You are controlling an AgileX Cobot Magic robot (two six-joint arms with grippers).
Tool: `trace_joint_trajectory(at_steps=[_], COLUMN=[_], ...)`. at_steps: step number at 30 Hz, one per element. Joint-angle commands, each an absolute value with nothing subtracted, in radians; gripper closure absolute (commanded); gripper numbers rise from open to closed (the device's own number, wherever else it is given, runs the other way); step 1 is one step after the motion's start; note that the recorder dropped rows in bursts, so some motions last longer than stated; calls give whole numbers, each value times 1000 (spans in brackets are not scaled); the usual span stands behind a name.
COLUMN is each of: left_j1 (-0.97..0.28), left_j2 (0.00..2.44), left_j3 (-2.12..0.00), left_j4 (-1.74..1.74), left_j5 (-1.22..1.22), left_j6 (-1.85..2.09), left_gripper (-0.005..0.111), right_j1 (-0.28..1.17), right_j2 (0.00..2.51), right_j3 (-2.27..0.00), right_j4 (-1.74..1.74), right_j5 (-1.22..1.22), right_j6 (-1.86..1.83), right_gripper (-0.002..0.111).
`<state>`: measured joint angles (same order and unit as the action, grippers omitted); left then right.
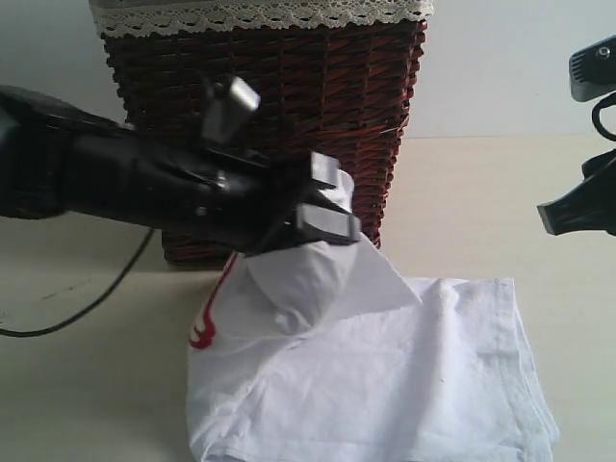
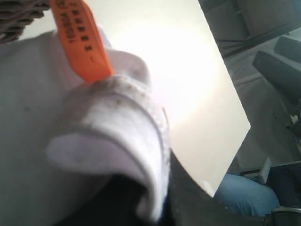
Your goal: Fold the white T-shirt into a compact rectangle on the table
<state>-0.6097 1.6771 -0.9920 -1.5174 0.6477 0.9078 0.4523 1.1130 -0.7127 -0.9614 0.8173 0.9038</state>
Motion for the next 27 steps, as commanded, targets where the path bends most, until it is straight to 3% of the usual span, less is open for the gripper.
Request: trace_joint_trajectory(at_steps=[1, 3, 5, 9, 10, 15, 17, 19, 20, 23, 27], left_j1=[-768, -819, -854, -865, -855, -735, -689, -658, -648, -648, -648], left_j2=[1852, 1908, 1943, 1960, 1954, 1931, 1931, 1931, 1931, 1931, 1931], left_j3=[-1134, -1199, -1263, -1368, -1374, -1375, -1375, -1375, -1373, -1373, -1373], left_j4=[-1675, -1739, -1744, -1599, -1537, -1176, -1000, -784, -639, -425, -423], left_j5=[614, 648, 715, 822, 832, 952, 1029, 1097, 1127, 1131, 1134], left_j6=[909, 911, 911, 845, 799, 708, 665, 618, 585, 508, 512], left_gripper=[107, 100, 83, 24, 26, 75, 83, 82, 80, 79, 79], right_j1=[453, 453, 453, 453, 453, 453, 453, 453, 453, 427, 313], right_j2=[1082, 1082, 1082, 1082, 1082, 1082, 1087, 1111, 1145, 1256, 1401], right_j3=[-717, -717, -715, -715, -715, -715, -715, -715, -715, -715, -715], right_j4=[-946, -937, -932, -931, -924, -761, -618, -512, -481, -501, -288], right_j5=[827, 832, 834, 843, 842, 833, 843, 848, 869, 900, 865], right_j6=[891, 880, 880, 880, 878, 678, 507, 404, 384, 386, 218], right_gripper=[60, 60, 60, 60, 60, 60, 61, 72, 86, 108, 108])
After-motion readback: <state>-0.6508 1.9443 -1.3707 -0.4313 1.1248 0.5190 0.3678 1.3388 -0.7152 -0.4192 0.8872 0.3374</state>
